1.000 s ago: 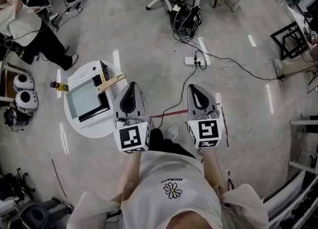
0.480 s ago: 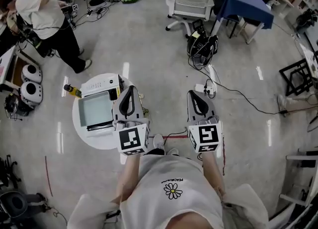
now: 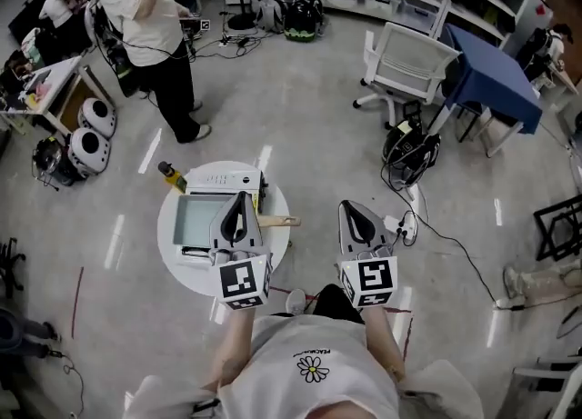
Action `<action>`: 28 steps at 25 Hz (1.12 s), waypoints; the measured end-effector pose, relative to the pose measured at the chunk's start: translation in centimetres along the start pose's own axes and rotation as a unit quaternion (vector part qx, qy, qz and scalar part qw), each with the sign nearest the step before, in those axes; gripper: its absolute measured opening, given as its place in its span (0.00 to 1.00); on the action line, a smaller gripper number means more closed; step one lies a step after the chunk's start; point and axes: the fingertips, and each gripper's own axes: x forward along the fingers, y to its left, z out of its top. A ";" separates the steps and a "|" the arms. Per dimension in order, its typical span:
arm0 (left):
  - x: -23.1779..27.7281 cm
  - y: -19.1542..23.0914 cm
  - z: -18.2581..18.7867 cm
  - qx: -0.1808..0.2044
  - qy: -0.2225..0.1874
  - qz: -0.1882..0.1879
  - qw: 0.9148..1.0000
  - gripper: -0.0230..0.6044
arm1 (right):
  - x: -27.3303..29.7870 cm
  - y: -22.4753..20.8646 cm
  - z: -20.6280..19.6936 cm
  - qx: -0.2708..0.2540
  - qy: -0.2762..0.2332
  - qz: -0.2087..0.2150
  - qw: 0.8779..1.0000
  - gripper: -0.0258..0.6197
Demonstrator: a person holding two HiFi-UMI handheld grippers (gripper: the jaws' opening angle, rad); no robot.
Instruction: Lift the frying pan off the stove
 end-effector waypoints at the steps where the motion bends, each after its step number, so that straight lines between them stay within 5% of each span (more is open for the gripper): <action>1: -0.2 0.5 -0.1 0.002 0.002 0.011 1.000 0.04 | 0.6 0.4 0.1 -0.002 -0.002 0.013 1.000 0.04; 14: -2.7 4.0 1.0 0.006 -0.002 0.178 0.984 0.04 | 7.3 2.3 3.3 -0.032 -0.045 0.182 0.982 0.04; 28: -5.4 4.7 1.1 0.009 0.001 0.269 0.963 0.04 | 9.3 3.8 4.2 -0.029 -0.050 0.280 0.958 0.04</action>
